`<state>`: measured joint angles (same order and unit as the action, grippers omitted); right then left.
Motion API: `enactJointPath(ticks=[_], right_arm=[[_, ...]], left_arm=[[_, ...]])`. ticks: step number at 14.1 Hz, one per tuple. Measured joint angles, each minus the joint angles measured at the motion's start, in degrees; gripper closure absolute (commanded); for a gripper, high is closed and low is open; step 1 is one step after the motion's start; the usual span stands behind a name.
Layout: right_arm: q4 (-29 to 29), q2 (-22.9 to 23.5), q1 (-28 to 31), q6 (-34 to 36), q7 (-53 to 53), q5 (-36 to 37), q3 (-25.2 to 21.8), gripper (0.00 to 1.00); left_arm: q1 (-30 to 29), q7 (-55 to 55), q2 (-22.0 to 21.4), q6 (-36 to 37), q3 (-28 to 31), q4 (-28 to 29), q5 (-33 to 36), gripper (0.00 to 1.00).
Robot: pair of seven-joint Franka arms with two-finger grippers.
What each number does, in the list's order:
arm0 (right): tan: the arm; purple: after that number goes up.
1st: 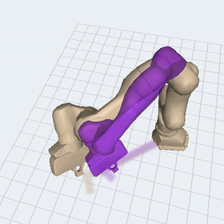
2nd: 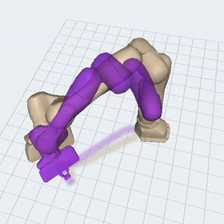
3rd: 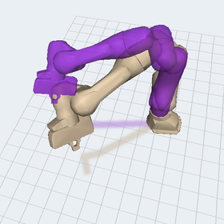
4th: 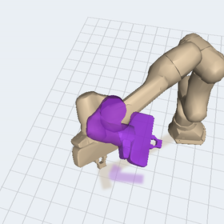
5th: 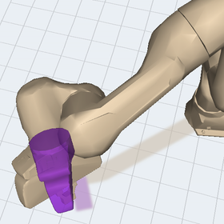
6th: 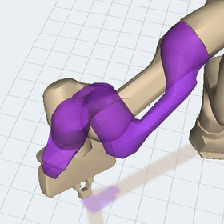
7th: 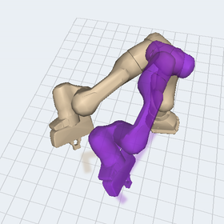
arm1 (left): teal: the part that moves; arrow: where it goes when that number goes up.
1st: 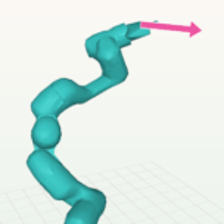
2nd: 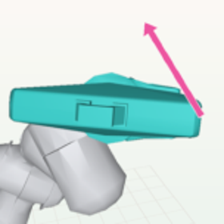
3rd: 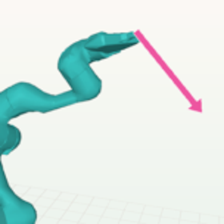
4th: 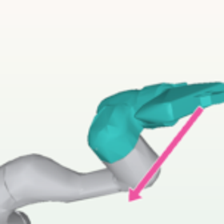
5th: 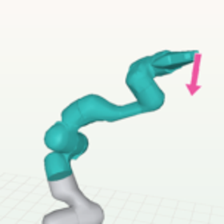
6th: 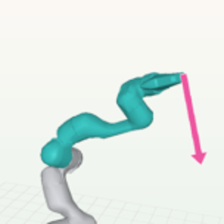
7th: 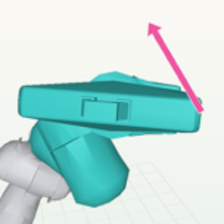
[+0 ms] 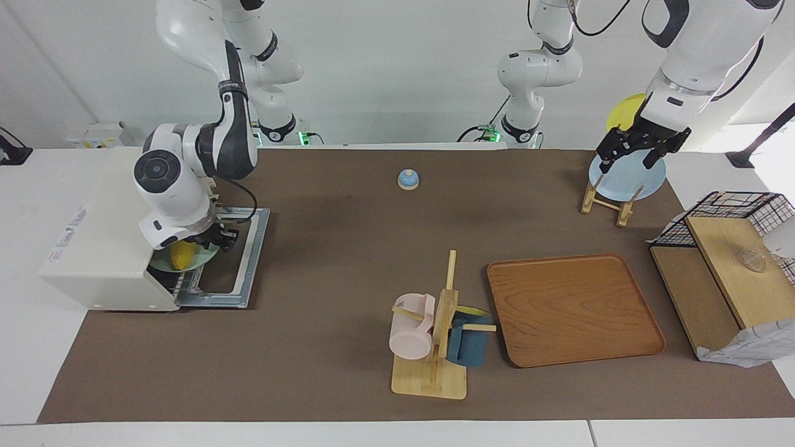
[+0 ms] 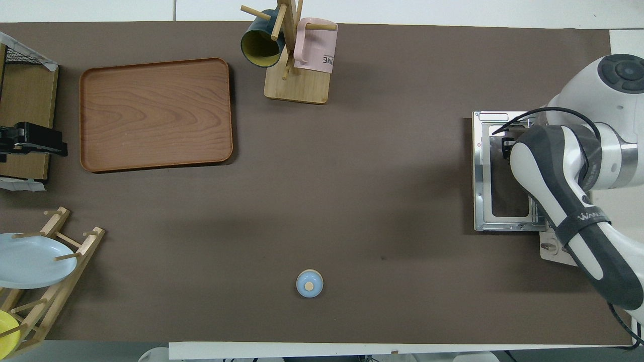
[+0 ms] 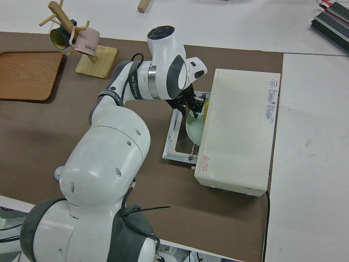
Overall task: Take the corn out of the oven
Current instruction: 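Pull the green plate with corn out of the oven with the right gripper, then set the green plate on the table while the left gripper approaches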
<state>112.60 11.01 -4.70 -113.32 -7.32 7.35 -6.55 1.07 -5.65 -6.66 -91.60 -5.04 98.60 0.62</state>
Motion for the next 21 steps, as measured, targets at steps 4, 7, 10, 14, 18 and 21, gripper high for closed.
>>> enactJointPath(ticks=[4,7,10,14,18,21], right_arm=[[0.12,-0.79,-0.80,0.62,1.13,3.47,0.50,1.00],[-4.53,-1.02,-5.43,6.88,-0.45,4.06,0.67,1.00],[-12.66,1.17,-15.09,14.14,-11.47,3.60,1.05,1.00],[-33.27,15.88,-29.51,19.72,-33.69,-4.71,1.87,1.00],[-46.25,31.19,-34.82,9.96,-47.18,-6.27,6.88,0.97],[-47.59,34.96,-35.49,4.61,-50.70,-7.40,7.62,0.56]], left_arm=[[0.00,0.00,0.00,0.12,0.00,0.00,0.00,0.00],[0.00,-0.01,-0.02,1.21,0.00,0.00,0.00,0.00],[-0.21,-0.30,-0.09,2.73,0.14,0.02,0.01,0.00],[-2.12,-0.56,-0.69,2.41,0.45,1.90,0.01,0.00],[-4.08,-0.56,-3.14,1.08,0.64,6.92,0.01,0.00],[-4.12,-0.57,-4.57,-0.55,0.63,9.26,0.01,0.00]])
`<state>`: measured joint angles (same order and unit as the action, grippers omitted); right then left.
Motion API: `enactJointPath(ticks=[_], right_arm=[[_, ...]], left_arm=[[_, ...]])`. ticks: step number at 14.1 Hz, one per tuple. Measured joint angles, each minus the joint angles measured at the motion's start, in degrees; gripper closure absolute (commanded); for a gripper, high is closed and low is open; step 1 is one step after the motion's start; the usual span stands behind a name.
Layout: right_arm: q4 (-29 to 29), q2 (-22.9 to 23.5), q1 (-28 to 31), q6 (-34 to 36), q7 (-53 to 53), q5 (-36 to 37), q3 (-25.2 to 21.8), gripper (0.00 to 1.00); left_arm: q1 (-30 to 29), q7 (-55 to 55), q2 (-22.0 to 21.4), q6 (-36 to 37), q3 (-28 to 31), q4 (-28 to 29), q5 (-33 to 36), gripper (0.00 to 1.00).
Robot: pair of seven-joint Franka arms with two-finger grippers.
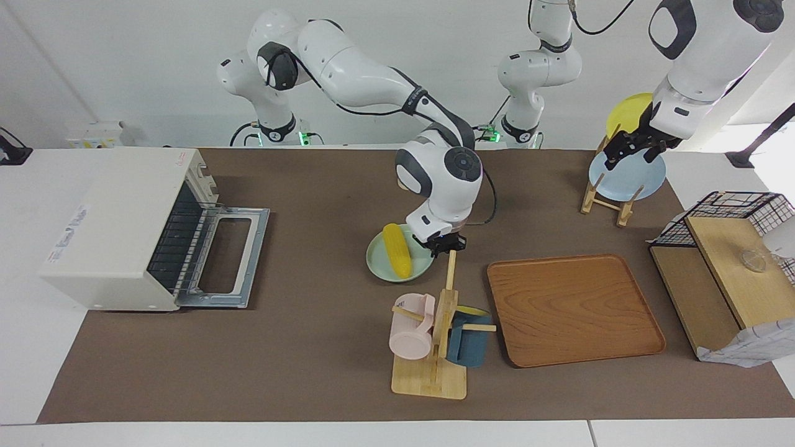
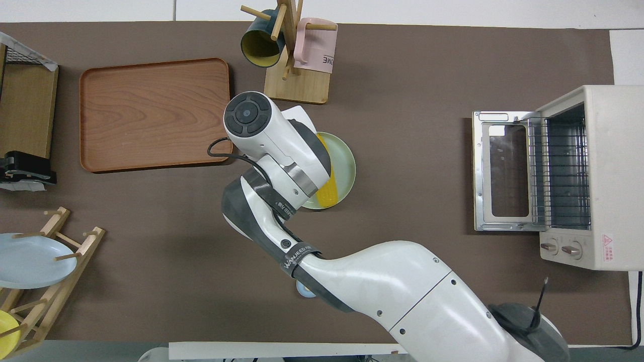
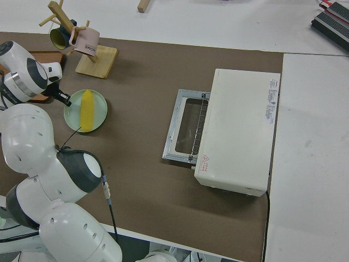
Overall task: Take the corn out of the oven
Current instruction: 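Set the green plate on the table while the left gripper approaches, then grasp the yellow corn with the left gripper while the right gripper withdraws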
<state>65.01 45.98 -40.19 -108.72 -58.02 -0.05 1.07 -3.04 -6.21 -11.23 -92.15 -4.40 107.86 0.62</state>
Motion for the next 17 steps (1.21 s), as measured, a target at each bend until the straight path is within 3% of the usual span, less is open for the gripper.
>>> enactJointPath(ticks=[3,5,7,9,10,11,12,14,17], right_arm=[[-0.96,-0.07,0.11,-1.59,-0.56,-1.91,-0.01,0.41],[-2.58,-2.43,0.76,-0.11,-0.65,-1.74,-0.71,0.42],[0.07,-8.57,4.90,5.68,2.73,-1.45,-1.85,0.48],[10.51,-16.61,13.26,6.46,12.72,-1.46,-1.96,0.62],[17.02,-20.03,17.34,5.06,17.99,-1.51,-1.93,0.74],[23.66,-22.76,20.72,2.37,22.22,-1.53,-1.93,0.88],[30.13,-24.82,23.27,-1.40,25.34,-1.50,-1.89,0.93],[41.81,-27.77,26.16,-8.58,31.41,0.66,-1.87,0.96],[50.55,-30.59,28.58,-11.24,34.86,7.12,-1.79,0.96]], left_arm=[[0.30,-0.46,-0.23,-1.79,-0.39,2.42,-0.27,0.00],[3.63,-4.18,-0.18,-5.99,-0.83,5.46,-1.89,0.00],[10.52,-12.96,0.33,-13.03,-1.27,9.19,-2.51,0.00],[18.23,-23.16,3.00,-20.36,-1.68,11.40,-2.57,0.00],[22.03,-28.46,5.30,-24.31,-1.77,11.67,-2.60,0.00],[26.04,-33.85,8.11,-28.27,-1.82,11.58,-2.60,0.00],[29.84,-38.88,11.31,-31.51,-1.86,10.91,-2.59,0.00],[35.47,-46.48,18.70,-34.34,-1.86,6.55,-2.58,0.00],[40.03,-54.68,29.18,-35.52,-1.67,-2.09,-1.48,0.00]])
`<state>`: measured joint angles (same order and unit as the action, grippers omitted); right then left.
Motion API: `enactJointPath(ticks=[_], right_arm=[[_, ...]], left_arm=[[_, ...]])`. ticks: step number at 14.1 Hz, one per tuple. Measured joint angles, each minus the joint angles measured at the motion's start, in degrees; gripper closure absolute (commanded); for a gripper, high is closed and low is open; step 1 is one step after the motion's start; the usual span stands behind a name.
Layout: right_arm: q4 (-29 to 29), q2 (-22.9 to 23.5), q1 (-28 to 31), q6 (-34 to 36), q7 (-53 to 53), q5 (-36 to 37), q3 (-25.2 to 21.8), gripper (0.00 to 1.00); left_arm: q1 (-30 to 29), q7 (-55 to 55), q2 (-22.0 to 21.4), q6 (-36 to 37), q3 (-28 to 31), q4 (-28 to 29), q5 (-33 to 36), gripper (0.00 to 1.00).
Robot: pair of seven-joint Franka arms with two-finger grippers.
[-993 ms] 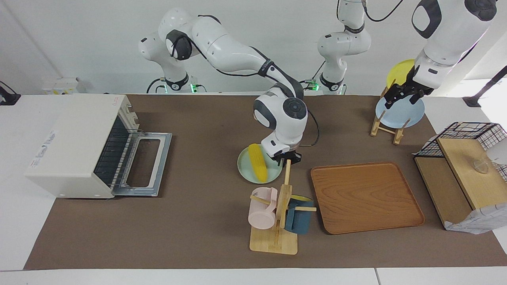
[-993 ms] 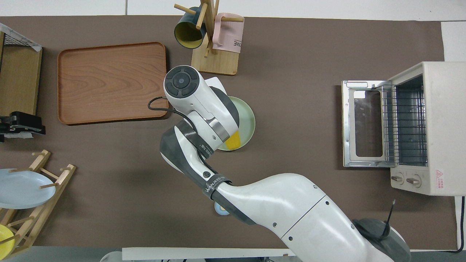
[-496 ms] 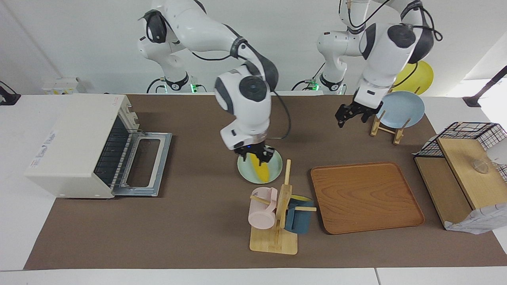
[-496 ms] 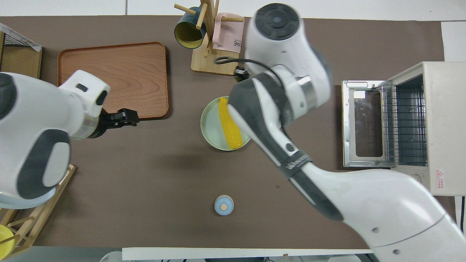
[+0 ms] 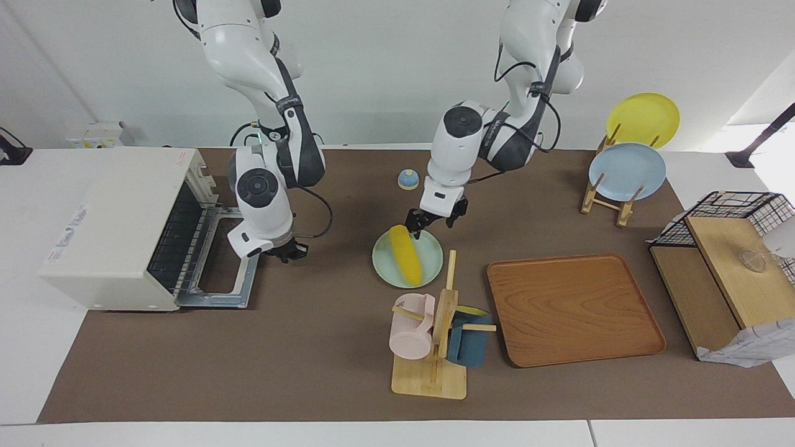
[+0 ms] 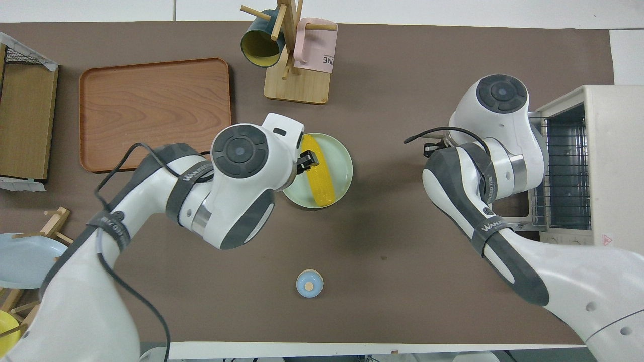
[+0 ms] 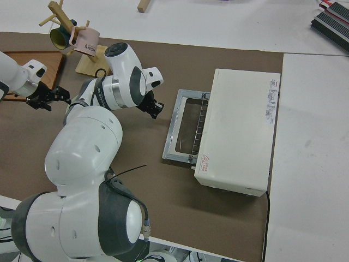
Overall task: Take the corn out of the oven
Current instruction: 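Grasp the yellow corn with the left gripper while the right gripper withdraws, then place the corn on the wooden tray with the left gripper and release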
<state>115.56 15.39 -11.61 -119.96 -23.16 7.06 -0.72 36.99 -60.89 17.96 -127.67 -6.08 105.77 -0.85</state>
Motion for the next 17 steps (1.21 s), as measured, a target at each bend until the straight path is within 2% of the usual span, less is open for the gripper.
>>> enactJointPath(ticks=[2,3,4,7,11,14,17], right_arm=[[2.01,-0.81,0.52,-0.08,0.59,2.03,0.03,0.96],[2.37,-0.83,0.52,-0.07,0.69,3.81,0.09,0.96],[2.57,-0.84,0.52,-0.06,0.71,5.90,0.16,0.96],[2.87,-0.84,0.52,-0.05,0.84,8.49,0.19,0.96],[2.87,-0.84,0.48,0.36,1.04,11.86,0.47,0.96],[2.24,-1.01,0.06,2.42,1.04,14.85,1.33,0.97],[-2.14,-1.71,-0.17,9.95,4.84,15.64,1.73,0.97]], left_arm=[[1.63,-2.91,4.91,-2.01,0.05,-3.22,1.73,0.01],[2.06,-3.29,6.37,-2.89,0.04,-3.59,1.91,0.44],[2.40,-3.84,7.45,-3.75,0.06,-3.59,1.92,0.99],[3.17,-8.71,8.44,-3.66,0.08,-3.68,1.99,1.00],[1.75,-7.22,8.37,1.30,1.30,-6.37,3.53,1.00],[-6.31,4.30,7.81,7.11,1.88,-8.06,3.90,1.00],[-17.82,20.70,7.45,7.56,2.09,-7.96,3.87,1.00]])
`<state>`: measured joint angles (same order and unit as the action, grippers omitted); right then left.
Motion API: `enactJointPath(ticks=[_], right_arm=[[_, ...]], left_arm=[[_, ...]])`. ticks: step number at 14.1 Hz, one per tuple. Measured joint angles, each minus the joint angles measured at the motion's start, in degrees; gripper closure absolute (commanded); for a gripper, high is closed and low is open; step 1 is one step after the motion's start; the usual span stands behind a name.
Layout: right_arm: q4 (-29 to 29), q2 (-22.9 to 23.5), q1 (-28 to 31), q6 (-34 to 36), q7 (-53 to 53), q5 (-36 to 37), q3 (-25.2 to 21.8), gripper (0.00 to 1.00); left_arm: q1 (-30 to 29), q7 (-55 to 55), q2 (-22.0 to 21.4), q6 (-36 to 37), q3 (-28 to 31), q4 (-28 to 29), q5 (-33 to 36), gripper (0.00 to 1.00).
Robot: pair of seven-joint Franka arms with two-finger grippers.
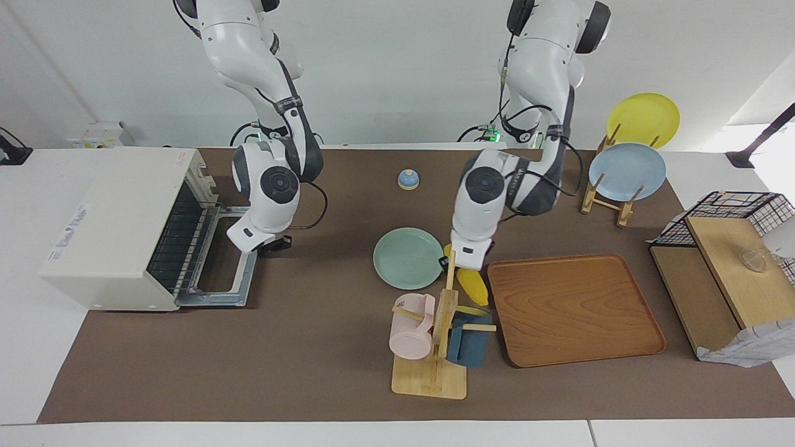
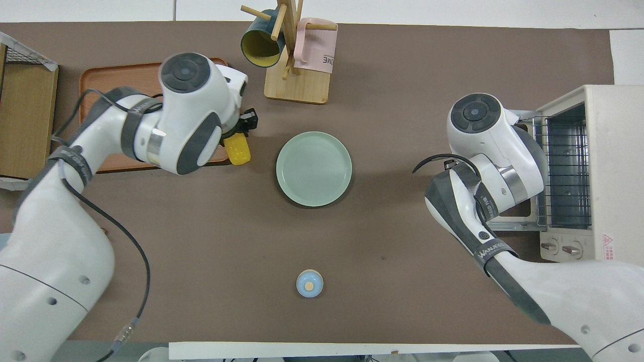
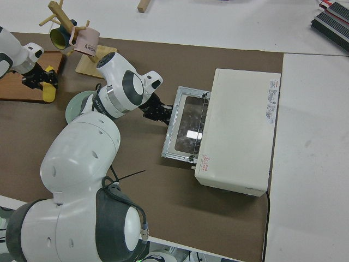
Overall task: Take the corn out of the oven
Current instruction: 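Place the corn on the wooden tray with the left gripper and release, then push the oven door shut with the right gripper while the left gripper withdraws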
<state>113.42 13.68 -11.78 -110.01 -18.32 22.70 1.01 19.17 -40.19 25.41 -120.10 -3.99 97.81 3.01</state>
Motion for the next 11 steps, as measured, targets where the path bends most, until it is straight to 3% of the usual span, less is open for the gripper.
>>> enactJointPath(ticks=[1,2,3,4,7,8,10,11], right_arm=[[-2.28,-0.61,0.29,3.43,2.70,-0.07,-0.06,0.97],[-4.26,-1.80,1.13,6.31,5.31,-0.16,-0.12,0.96],[-5.47,-3.43,2.59,7.82,7.54,-0.33,-0.19,0.96],[-6.01,-5.20,4.38,8.36,10.03,-0.54,-0.40,0.96],[-6.23,-8.84,9.97,8.33,16.72,-3.04,-1.21,0.95],[-6.30,-9.29,11.11,8.30,17.84,-4.24,-1.37,0.89],[-6.49,-9.84,12.00,8.34,18.49,-7.18,-1.46,0.70],[-6.63,-10.40,11.99,8.62,18.50,-8.75,-1.41,0.44]], left_arm=[[-3.56,5.59,0.05,-0.19,0.00,0.22,-0.03,0.99],[-6.80,10.14,0.12,-1.13,0.00,0.55,-0.04,0.79],[-9.24,13.67,0.21,-2.47,-0.02,1.01,-0.04,0.31],[-10.97,17.21,0.27,-3.13,-0.04,1.32,-0.03,0.01],[-14.46,24.43,-0.33,-1.95,-0.05,0.58,-0.03,0.00],[-15.56,25.07,-1.49,-0.25,-0.06,-0.60,-0.02,0.00],[-17.77,26.12,-6.07,5.90,-0.05,-3.67,-0.02,0.00],[-18.66,27.15,-9.10,10.75,-0.06,-4.92,-0.03,0.00]])
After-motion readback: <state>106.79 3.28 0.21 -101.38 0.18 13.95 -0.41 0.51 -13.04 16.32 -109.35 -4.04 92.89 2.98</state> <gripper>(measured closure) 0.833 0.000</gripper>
